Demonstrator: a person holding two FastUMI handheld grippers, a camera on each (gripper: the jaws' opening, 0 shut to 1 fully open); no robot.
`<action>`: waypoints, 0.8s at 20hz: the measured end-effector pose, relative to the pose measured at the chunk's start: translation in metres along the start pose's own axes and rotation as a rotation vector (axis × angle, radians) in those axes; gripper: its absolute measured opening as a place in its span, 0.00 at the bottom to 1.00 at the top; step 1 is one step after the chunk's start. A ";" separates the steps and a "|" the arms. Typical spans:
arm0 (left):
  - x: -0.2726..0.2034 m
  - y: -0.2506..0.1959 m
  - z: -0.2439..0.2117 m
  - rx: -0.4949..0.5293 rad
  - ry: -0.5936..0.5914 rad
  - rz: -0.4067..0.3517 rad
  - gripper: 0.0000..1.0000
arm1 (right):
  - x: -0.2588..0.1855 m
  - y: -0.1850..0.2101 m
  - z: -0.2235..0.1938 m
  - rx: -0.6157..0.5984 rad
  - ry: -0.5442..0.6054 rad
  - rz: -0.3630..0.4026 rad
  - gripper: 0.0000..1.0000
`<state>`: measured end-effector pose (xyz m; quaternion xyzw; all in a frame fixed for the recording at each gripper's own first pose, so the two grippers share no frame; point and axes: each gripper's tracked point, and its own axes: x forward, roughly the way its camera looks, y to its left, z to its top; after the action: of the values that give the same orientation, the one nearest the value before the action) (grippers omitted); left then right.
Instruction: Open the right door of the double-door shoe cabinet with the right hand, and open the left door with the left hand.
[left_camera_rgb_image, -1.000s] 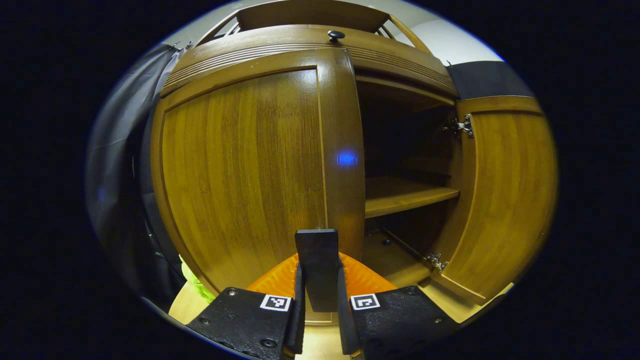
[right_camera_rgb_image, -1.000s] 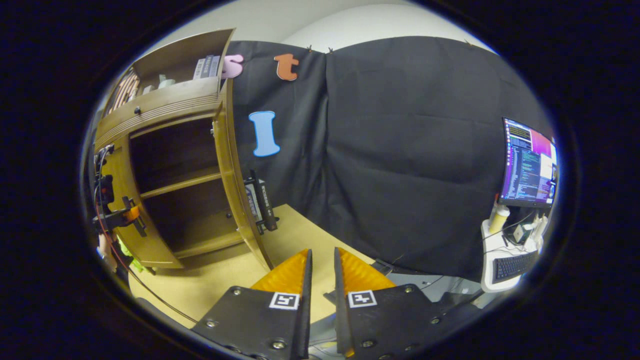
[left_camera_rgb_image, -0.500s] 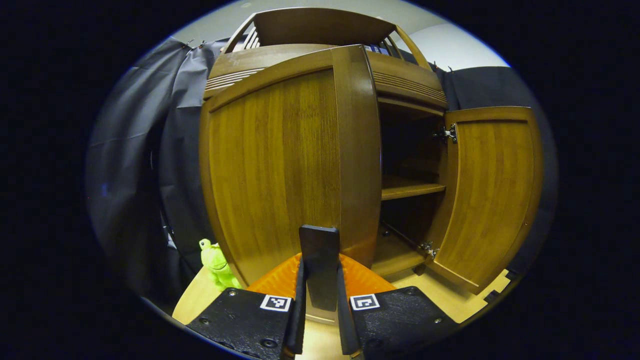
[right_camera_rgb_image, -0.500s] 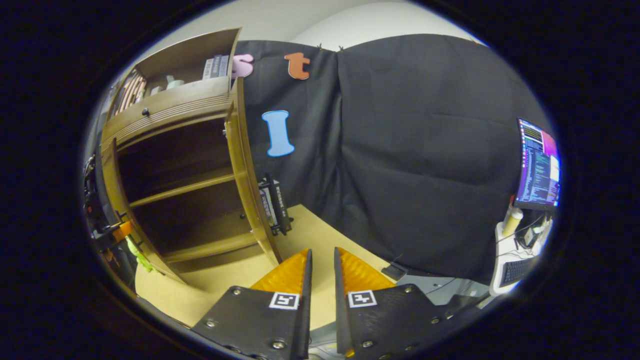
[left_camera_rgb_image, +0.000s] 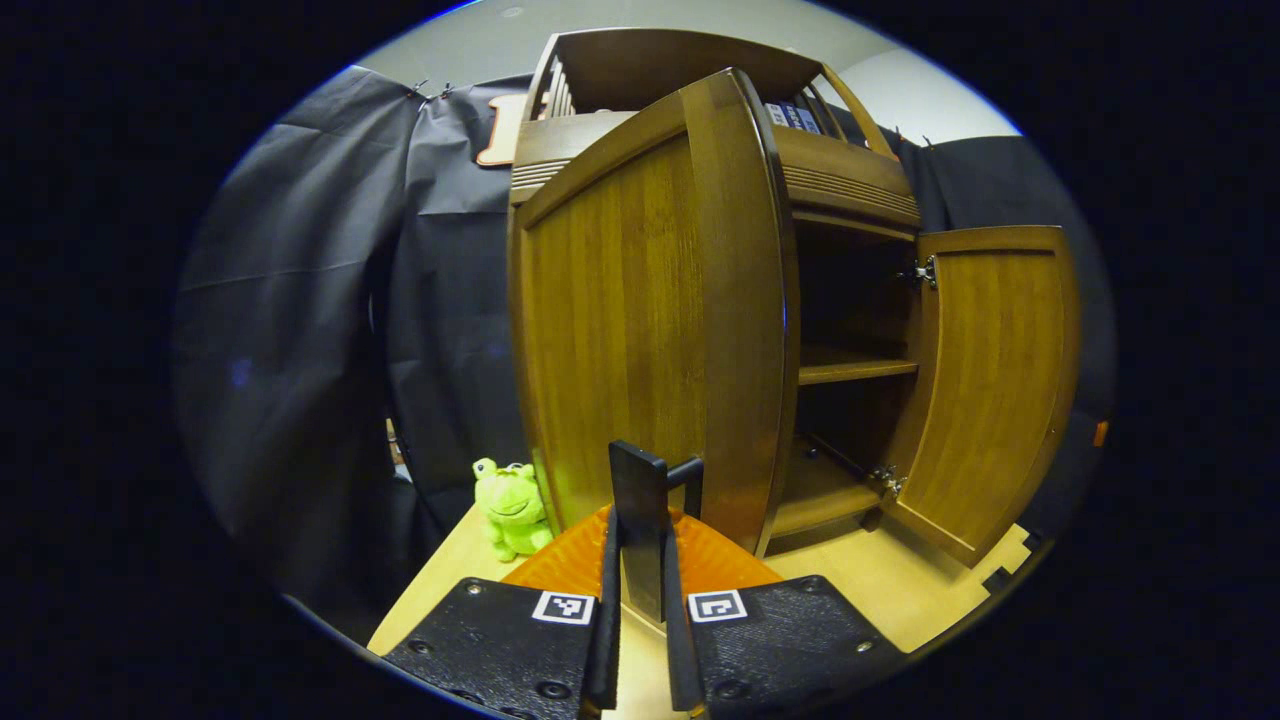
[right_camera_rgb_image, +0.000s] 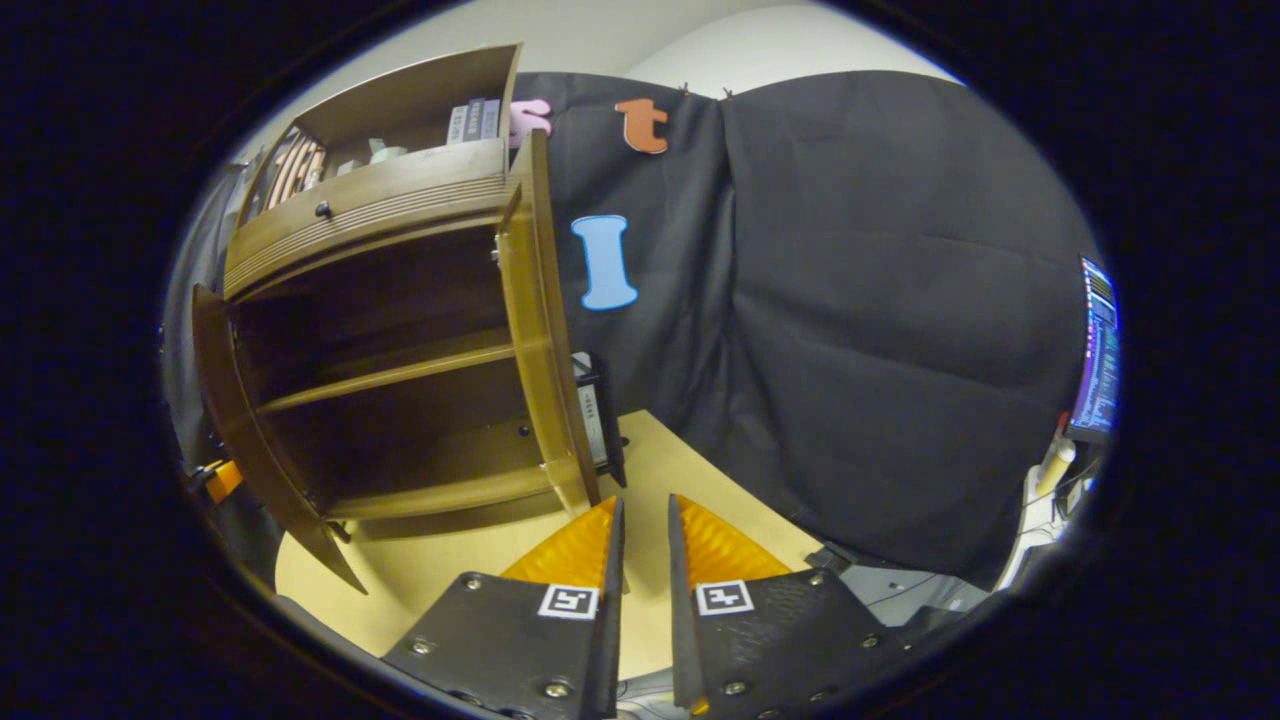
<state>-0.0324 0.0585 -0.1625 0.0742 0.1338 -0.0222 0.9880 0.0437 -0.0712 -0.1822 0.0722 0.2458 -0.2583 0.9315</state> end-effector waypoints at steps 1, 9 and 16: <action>-0.004 0.008 -0.001 0.002 0.004 0.015 0.19 | 0.004 0.006 0.000 -0.004 0.004 0.015 0.21; -0.025 0.076 -0.002 -0.039 -0.001 0.172 0.06 | 0.023 0.043 0.002 -0.017 -0.001 0.123 0.21; -0.034 0.090 0.001 -0.050 -0.017 0.165 0.03 | 0.033 0.060 -0.002 -0.028 0.011 0.166 0.21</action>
<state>-0.0594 0.1480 -0.1400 0.0601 0.1193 0.0618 0.9891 0.0987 -0.0337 -0.1994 0.0806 0.2477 -0.1763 0.9493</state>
